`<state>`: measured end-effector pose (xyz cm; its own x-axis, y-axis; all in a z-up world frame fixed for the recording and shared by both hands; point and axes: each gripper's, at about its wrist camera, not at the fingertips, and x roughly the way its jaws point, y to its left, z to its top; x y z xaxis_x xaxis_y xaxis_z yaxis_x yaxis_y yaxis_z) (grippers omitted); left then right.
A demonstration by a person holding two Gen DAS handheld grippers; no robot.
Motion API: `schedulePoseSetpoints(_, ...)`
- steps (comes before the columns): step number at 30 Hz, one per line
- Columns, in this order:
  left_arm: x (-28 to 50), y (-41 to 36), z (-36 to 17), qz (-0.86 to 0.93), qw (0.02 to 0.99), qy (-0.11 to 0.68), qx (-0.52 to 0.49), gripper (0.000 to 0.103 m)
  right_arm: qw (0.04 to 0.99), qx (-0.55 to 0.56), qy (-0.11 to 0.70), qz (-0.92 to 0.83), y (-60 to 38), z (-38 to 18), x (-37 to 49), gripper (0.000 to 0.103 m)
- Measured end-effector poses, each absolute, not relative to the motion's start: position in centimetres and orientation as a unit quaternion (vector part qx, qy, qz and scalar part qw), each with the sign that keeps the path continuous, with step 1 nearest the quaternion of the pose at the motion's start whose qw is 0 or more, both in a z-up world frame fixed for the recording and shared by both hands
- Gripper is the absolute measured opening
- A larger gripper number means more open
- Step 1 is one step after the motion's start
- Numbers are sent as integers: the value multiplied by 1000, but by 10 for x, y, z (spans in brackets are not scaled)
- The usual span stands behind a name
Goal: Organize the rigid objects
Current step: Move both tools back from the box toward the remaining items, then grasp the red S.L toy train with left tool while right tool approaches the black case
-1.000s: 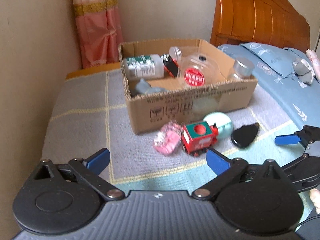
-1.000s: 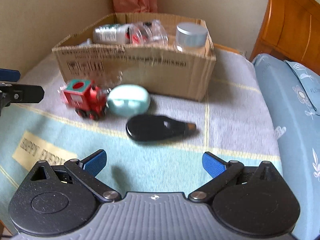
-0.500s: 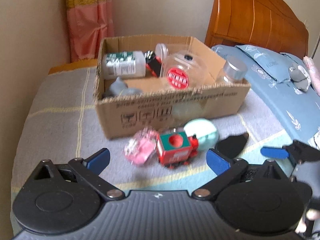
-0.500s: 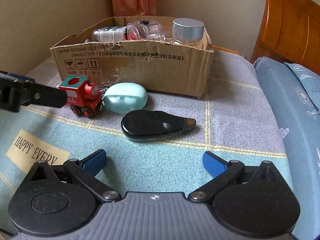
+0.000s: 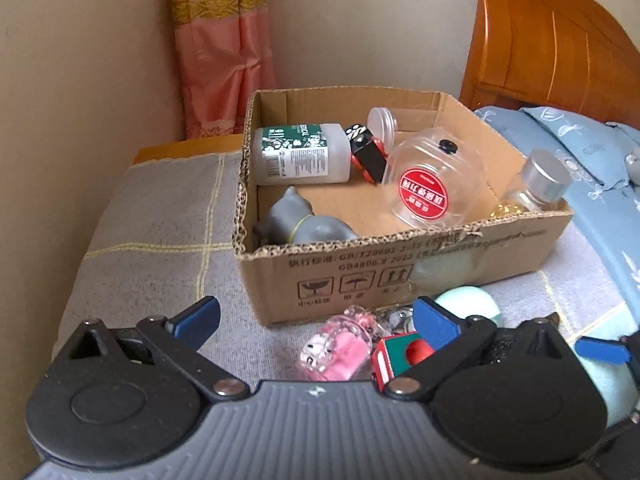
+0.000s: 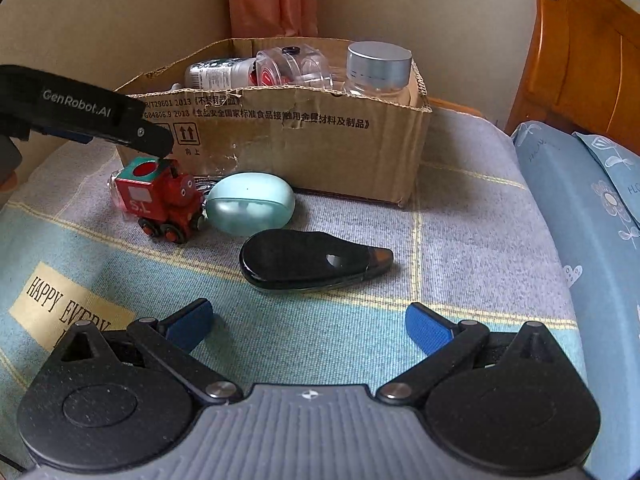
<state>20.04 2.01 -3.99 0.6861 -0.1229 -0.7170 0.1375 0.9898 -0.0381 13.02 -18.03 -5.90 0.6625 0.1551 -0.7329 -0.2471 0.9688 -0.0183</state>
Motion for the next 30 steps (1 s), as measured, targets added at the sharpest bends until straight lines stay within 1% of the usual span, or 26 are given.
schedulePoseSetpoints(3, 191, 24, -39, -84, 914, 397, 9, 102, 909, -61, 395, 116, -181, -59, 135, 103)
schedulePoseSetpoints(6, 179, 24, -44, -87, 904, 418, 33, 102, 910, -61, 394, 117, -181, -59, 142, 103)
schedulePoseSetpoints(8, 170, 24, -46, -94, 902, 419, 41, 102, 911, -60, 392, 115, -182, -59, 145, 103)
schedulePoseSetpoints(12, 162, 17, -45, -129, 900, 415, 29, 102, 913, -59, 388, 115, -183, -61, 147, 103)
schedulePoseSetpoints(17, 165, 0, -54, -162, 888, 430, 28, 102, 914, -59, 385, 113, -183, -61, 146, 103)
schedulePoseSetpoints(21, 162, -3, -66, -156, 881, 444, 43, 102, 915, -59, 383, 114, -184, -62, 145, 103)
schedulePoseSetpoints(26, 158, 14, -73, -139, 877, 460, 29, 102, 915, -59, 382, 115, -185, -62, 145, 103)
schedulePoseSetpoints(30, 154, 21, -79, -120, 880, 455, 59, 102, 916, -59, 378, 117, -186, -62, 144, 103)
